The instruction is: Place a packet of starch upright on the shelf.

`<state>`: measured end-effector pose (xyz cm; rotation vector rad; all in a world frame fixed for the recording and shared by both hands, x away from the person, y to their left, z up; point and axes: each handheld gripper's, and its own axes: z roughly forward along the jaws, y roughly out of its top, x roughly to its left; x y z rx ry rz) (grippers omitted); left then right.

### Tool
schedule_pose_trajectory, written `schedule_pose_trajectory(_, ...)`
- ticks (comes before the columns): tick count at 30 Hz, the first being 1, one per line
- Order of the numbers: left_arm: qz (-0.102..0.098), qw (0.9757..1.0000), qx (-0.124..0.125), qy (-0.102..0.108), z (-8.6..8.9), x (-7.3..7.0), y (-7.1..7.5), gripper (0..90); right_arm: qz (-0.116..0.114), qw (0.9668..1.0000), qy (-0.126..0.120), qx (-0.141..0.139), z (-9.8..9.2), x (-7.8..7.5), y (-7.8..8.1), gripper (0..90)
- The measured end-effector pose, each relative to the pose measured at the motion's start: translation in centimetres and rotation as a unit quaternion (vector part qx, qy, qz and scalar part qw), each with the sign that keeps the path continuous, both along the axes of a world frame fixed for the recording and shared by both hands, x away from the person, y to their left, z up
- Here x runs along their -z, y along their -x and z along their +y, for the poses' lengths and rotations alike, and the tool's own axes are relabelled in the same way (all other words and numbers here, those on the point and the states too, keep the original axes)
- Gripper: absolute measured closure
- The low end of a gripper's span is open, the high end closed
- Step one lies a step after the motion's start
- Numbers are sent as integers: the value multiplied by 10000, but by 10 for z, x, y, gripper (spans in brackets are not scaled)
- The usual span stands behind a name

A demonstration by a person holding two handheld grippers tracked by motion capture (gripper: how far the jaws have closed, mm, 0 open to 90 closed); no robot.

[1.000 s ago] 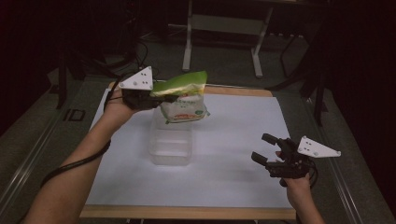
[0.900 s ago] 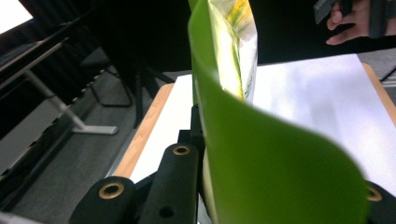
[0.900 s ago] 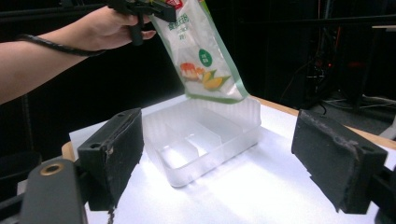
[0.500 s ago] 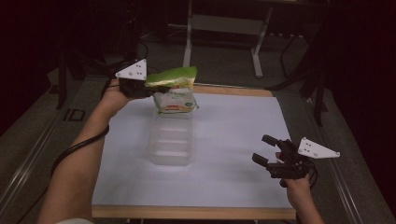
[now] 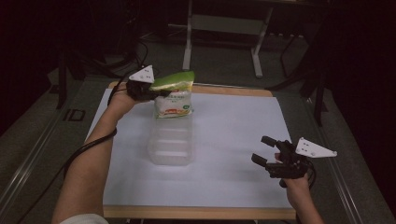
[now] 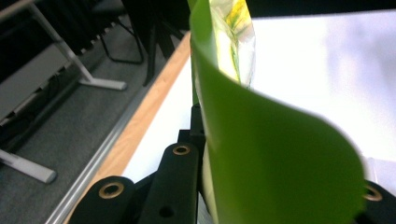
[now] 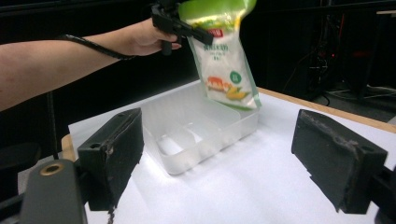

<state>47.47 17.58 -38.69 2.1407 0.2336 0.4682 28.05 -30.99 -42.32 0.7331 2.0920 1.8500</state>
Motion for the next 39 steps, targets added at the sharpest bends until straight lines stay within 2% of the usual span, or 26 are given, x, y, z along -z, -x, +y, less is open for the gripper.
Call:
schedule_pose_trajectory(2,12,10000,-19,-28,-1,4,-2,824,8,10000,-1,9,0,0,-1,166)
schedule_pose_trajectory(5,54,9999,-77,67,2,8,-4,824,5,10000,-4,1,-1,1,-1,165)
schedule_pose_trajectory(6,134,9997,-149,128,5,12,-7,824,12,10000,6,8,-1,1,-1,166)
schedule_pose_trajectory(9,134,9997,-186,49,6,18,-8,824,31,10000,-2,-4,-1,2,-1,166)
schedule_pose_trajectory(10,166,9997,-74,-147,0,28,-9,824,32,10000,4,-14,0,2,-2,166)
schedule_pose_trajectory(13,165,9996,74,-226,-9,40,-10,824,48,10000,-9,-29,1,3,-2,165)
schedule_pose_trajectory(15,149,9995,73,-254,-11,43,-11,824,59,10000,0,-36,1,3,-2,165)
schedule_pose_trajectory(16,129,9996,-37,-232,-11,47,-13,824,58,10000,17,-49,1,4,-1,166)
schedule_pose_trajectory(20,178,9994,-128,-250,-11,46,-15,824,71,10000,23,-41,1,5,-1,166)
schedule_pose_trajectory(23,330,9986,-305,-294,-13,43,-15,814,101,9999,6,-46,0,6,-2,166)
schedule_pose_trajectory(25,288,9985,-340,-318,-14,43,-15,800,98,9999,3,-50,0,6,-3,166)
schedule_pose_trajectory(26,371,9982,-377,-297,-14,43,-16,800,105,9999,15,-52,1,6,-2,166)
schedule_pose_trajectory(28,325,9981,-399,-325,-14,43,-15,813,108,9999,35,-55,1,6,-2,166)
schedule_pose_trajectory(30,386,9979,-437,-297,-15,43,-16,809,110,9999,40,-60,2,7,-2,165)
schedule_pose_trajectory(31,385,9974,-541,-281,-15,42,-15,791,126,9999,39,-55,2,8,-2,166)
schedule_pose_trajectory(32,574,9959,-697,-67,-14,41,-17,700,145,9999,37,-57,2,8,-2,166)
schedule_pose_trajectory(33,762,9927,-931,130,-14,40,-17,569,159,9998,38,-61,2,9,-2,166)
schedule_pose_trajectory(34,793,9888,-1234,259,-16,39,-16,460,160,9998,37,-64,2,9,-3,165)
schedule_pose_trajectory(35,684,9880,-1360,247,-17,38,-14,366,158,9998,39,-63,2,9,-3,166)
schedule_pose_trajectory(36,567,9894,-1317,218,-16,37,-13,323,159,9998,37,-65,2,9,-3,165)
schedule_pose_trajectory(37,528,9898,-1300,253,-16,35,-11,321,155,9999,42,-62,2,9,-3,166)
schedule_pose_trajectory(39,658,9880,-1325,455,-14,31,-8,266,149,9999,38,-56,2,8,-2,165)
